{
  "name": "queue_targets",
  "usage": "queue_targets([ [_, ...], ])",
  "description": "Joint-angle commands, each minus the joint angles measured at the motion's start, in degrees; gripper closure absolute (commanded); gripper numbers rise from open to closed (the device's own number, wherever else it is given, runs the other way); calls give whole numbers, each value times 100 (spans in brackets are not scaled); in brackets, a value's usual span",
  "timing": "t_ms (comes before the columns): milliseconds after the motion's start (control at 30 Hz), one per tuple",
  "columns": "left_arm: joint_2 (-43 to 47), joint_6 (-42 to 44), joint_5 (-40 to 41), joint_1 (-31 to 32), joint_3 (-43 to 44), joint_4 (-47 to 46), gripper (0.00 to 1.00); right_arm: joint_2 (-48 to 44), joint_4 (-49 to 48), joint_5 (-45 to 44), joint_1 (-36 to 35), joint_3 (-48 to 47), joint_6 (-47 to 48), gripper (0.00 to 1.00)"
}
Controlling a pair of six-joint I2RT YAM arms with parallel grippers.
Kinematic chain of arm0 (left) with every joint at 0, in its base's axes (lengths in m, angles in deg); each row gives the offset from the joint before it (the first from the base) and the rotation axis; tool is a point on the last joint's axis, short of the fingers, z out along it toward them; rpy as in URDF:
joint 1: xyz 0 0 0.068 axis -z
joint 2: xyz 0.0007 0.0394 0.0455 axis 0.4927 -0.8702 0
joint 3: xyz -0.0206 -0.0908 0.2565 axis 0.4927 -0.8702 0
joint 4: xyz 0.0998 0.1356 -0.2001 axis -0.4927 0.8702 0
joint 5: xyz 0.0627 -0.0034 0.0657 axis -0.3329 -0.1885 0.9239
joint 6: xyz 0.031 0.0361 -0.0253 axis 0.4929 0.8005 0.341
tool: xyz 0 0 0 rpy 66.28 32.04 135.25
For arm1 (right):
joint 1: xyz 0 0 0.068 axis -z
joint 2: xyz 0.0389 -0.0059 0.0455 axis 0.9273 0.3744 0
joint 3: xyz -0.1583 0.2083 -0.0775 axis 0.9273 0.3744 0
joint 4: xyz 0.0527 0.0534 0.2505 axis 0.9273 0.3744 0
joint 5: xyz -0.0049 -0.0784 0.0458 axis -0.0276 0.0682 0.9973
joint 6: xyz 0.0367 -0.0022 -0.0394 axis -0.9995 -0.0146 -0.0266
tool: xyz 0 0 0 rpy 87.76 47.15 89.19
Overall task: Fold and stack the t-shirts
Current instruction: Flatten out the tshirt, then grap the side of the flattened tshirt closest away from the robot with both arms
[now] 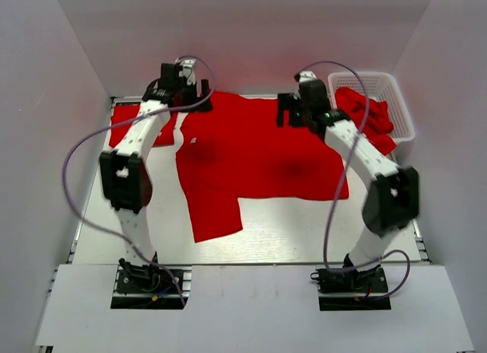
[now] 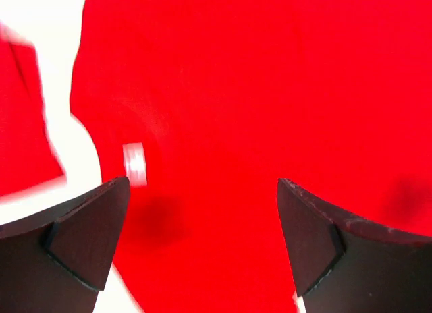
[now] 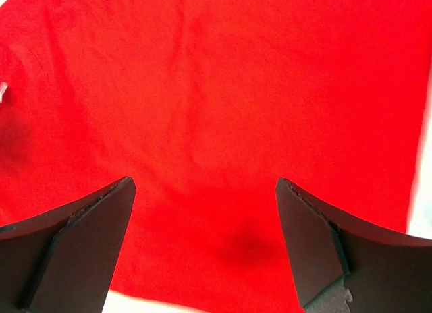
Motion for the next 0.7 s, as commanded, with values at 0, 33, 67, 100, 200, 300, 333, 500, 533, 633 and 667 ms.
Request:
queue_targets([
  [0, 1723, -514, 315, 171, -1814, 288, 0, -1087, -261, -786, 99, 1587, -546, 10],
  [33, 2127, -602, 254, 172, -2881, 120, 0, -1281, -278, -909, 47, 1827, -626, 10],
  [67, 2540, -716, 149, 233, -3379, -212, 0, -1657, -209, -980, 37, 2073, -853, 10],
  [100, 3301, -1013, 70, 320, -3819, -302, 0, -2000, -112, -1198, 55, 2702, -986, 10],
  [200, 4403, -1349, 7, 532, -5113, -146, 0, -2609, 256, -1603, 46, 3689, -1531, 10],
  [300, 5003, -1718, 184, 751, -6341, 443, 0, -3522, 336, -1701, 72, 4699, -2057, 10],
  [333, 5379, -1850, 183, 865, -6607, 548, 0, -4020, 372, -1805, 81, 5051, -2207, 10],
  [500, 6279, -2544, -54, 1243, -7971, 918, 0, -4719, 670, -2421, 125, 5758, -2727, 10],
  [533, 6375, -2763, -133, 1314, -8033, 919, 0, -4676, 740, -2474, 134, 5784, -2753, 10],
  [633, 6447, -3141, 120, 1464, -8034, 1208, 0, -4342, 1022, -2536, 178, 5653, -2920, 10],
  [667, 6447, -3247, 295, 1542, -8034, 1304, 0, -4263, 1075, -2527, 195, 5600, -2973, 10],
])
